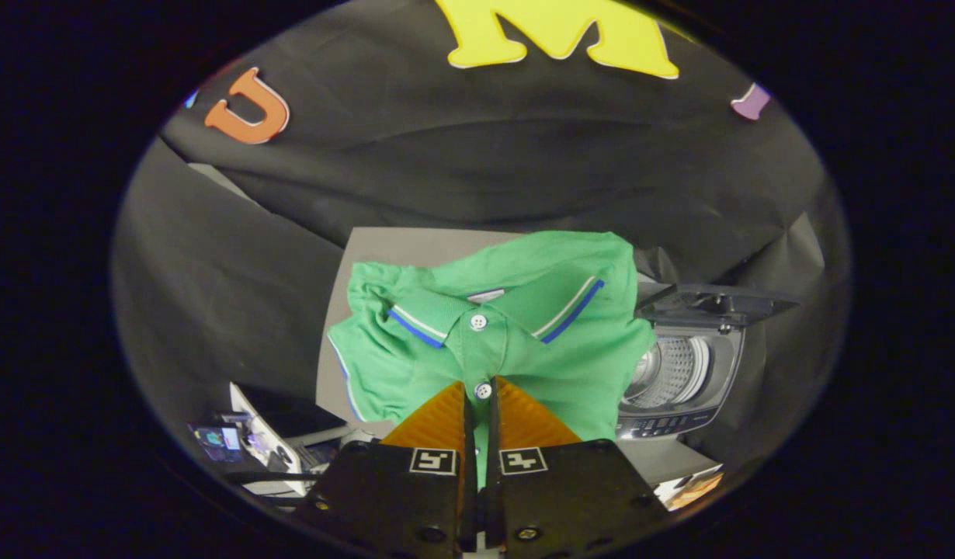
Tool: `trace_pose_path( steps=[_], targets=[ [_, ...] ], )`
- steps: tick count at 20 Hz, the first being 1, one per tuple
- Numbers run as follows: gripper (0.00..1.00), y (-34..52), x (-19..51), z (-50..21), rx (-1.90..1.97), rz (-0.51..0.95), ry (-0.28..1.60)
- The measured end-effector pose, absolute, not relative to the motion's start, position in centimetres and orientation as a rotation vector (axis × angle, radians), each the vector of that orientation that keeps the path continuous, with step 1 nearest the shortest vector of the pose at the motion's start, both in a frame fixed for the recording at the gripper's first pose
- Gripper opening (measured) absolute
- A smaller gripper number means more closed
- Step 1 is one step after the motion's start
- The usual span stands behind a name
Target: Put the clothes into the washing machine and then close the washing machine lid.
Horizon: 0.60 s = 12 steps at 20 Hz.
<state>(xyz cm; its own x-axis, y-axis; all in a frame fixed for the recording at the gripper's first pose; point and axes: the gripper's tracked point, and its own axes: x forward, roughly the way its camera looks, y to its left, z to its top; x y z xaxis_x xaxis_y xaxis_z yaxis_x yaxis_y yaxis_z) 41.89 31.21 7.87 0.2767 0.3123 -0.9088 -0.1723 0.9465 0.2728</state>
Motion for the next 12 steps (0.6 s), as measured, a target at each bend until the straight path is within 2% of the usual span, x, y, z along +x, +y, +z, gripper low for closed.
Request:
trace_pose_path(
  steps=[12],
  targets=[
    [0.07, 29.0, 40.9, 17.2, 0.270, 0.346, 1.115]
  ],
)
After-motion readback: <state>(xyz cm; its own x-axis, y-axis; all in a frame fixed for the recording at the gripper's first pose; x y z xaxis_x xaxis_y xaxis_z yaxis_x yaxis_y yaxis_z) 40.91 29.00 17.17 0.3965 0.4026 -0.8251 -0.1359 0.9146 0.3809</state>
